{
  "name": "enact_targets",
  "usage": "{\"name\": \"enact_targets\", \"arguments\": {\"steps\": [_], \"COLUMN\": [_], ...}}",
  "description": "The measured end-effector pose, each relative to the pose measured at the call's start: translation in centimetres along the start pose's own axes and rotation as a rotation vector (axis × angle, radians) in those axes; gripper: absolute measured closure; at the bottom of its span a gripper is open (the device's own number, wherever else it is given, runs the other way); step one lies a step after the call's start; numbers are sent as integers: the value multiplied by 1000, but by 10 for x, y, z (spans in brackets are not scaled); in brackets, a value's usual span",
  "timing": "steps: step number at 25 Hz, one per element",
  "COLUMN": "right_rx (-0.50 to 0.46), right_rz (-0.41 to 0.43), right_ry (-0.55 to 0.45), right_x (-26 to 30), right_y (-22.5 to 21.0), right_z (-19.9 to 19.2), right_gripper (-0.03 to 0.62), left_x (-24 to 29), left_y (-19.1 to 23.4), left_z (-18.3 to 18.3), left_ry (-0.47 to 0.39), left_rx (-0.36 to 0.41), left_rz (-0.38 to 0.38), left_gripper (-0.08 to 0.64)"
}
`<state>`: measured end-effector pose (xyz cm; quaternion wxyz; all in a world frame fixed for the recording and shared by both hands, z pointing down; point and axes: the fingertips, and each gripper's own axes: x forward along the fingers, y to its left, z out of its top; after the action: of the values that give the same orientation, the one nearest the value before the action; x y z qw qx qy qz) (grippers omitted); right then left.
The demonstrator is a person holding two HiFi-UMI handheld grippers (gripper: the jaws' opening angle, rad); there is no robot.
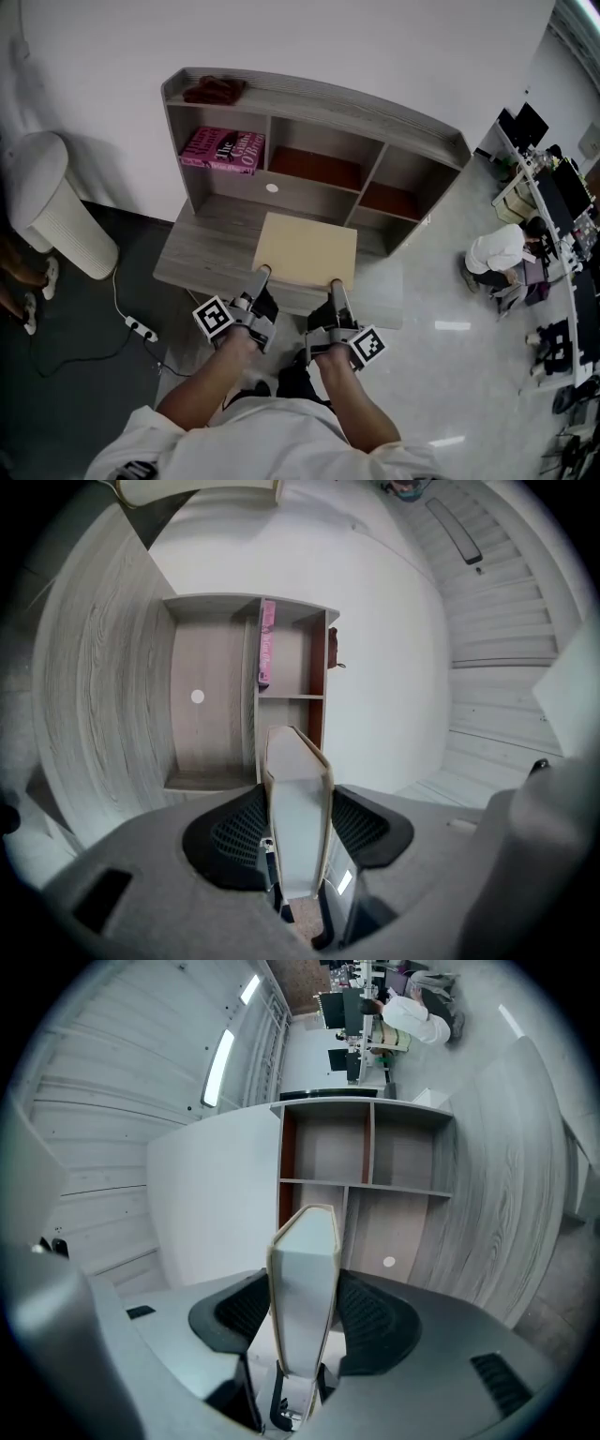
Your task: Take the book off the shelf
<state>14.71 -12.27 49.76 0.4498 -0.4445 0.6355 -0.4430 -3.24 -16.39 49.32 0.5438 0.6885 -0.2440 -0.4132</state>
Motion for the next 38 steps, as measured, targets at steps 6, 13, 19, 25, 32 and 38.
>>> {"name": "enact_targets", "arguments": {"steps": [6, 13, 19, 25, 32, 38], "right_rx": [11, 5, 22, 21, 62, 76], "right_rz": [-13, -23, -6, -2, -5, -17], "right_ry": [5, 35, 84, 134, 159, 169], "right_x": [-34, -58, -80, -107, -142, -175], "right_y": [2, 1, 3, 6, 5, -5], "right_z": [-13, -20, -26, -24, -27, -31], "right_gripper": [365, 365, 365, 365, 365, 365], "left_x": [-29, -54, -73, -95, -125, -150], "left_y": [-5, -6, -15, -21, -24, -21], "left_z": [-14, -27, -41, -61, -88, -109], "left_ry": [19, 16, 15, 7, 1, 7], "left_rx": [-6, -11, 8, 22, 30, 37], "left_rz": [12, 25, 19, 36, 68, 96], "left_gripper": [342, 342, 342, 342, 342, 342]}}
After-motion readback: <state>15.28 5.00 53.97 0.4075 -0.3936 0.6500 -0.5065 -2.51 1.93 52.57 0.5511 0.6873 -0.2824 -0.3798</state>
